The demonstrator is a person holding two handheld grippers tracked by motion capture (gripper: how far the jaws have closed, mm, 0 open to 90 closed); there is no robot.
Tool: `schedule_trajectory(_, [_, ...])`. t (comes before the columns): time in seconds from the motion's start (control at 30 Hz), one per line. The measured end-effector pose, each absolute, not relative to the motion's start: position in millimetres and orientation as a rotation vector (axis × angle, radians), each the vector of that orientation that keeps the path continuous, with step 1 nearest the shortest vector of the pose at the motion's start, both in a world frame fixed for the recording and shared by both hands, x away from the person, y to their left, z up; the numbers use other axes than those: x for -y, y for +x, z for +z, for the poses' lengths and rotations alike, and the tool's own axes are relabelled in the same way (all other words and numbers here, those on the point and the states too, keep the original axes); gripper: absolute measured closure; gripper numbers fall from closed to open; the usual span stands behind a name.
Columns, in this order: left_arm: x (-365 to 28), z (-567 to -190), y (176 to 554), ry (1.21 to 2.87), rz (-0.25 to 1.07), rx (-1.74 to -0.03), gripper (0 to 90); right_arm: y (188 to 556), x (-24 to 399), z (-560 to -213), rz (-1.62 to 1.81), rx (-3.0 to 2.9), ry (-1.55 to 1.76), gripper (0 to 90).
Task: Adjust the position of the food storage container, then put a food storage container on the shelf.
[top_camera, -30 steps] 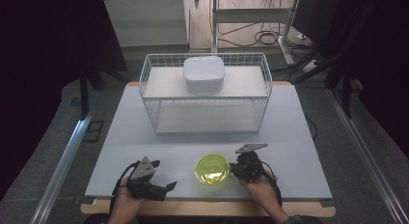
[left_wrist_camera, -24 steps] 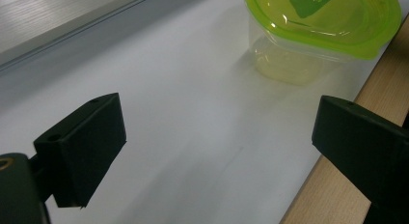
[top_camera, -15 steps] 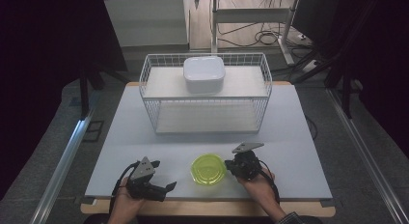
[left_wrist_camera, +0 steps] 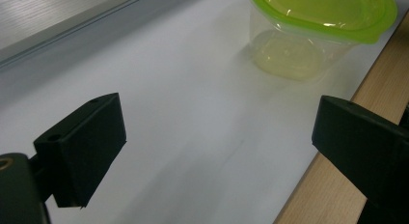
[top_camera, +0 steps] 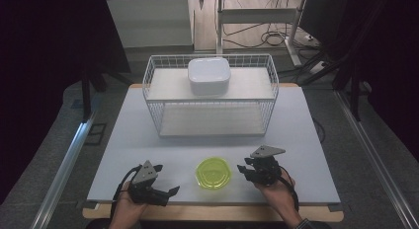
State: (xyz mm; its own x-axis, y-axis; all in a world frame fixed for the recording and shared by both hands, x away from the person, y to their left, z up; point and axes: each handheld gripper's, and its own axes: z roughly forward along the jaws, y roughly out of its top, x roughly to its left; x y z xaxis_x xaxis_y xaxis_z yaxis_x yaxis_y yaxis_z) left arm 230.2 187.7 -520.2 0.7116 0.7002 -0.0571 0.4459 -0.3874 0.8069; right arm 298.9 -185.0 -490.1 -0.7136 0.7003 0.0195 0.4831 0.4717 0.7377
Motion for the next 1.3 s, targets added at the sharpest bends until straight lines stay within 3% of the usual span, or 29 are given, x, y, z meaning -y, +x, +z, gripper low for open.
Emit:
schedule_trajectory(0.43, [-191,-522,224,2.064,0.376,-0.872,4.0,289,197,-484,1.149,-2.408,0.989,27.0])
schedule_trajectory(0.8, [-192,-522,222,2.068,0.372,-0.87,4.0,285,200,-490,1.162,-2.429,0.995,9.6])
schedule_trajectory(1.3, [-191,-524,223,2.076,0.364,-0.865,4.0,285,190,-492,1.163,-2.489,0.983,2.2])
